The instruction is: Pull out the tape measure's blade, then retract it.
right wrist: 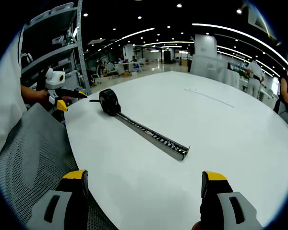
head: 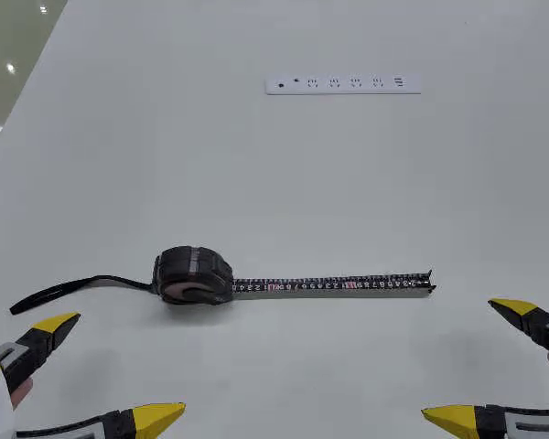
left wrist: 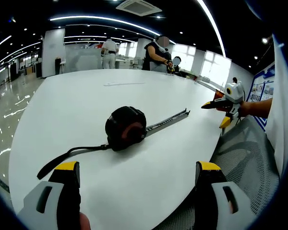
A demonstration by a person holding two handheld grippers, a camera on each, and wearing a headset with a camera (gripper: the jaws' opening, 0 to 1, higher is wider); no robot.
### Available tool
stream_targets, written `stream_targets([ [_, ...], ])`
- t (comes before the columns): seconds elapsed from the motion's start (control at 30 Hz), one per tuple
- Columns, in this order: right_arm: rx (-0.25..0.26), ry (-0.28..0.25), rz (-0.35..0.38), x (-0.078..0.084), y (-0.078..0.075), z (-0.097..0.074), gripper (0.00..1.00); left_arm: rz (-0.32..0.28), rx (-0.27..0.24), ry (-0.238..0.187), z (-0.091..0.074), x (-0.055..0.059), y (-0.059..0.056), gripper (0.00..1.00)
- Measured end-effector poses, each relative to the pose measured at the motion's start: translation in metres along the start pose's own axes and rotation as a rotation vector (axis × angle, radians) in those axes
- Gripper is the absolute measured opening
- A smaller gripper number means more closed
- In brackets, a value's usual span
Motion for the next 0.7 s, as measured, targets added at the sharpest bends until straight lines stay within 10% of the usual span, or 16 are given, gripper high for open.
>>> stream_targets([
  [0.7, -0.006, -0.007, -0.002, -0.002, -0.003, 0.002, 0.99, -0.002, 0.002, 0.005, 0.011, -0.006, -0.004, 0.97],
])
Point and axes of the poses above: the centre of the closed fingertips' face, and the gripper's own axes: z roughly forward along the fingers, y roughly to its left, x roughly out of its underside, the point moved 9 cm from there along -z, roughly backward along the fingers, and after that the axes turned 7 degrees about z, right-handed, at the moved point
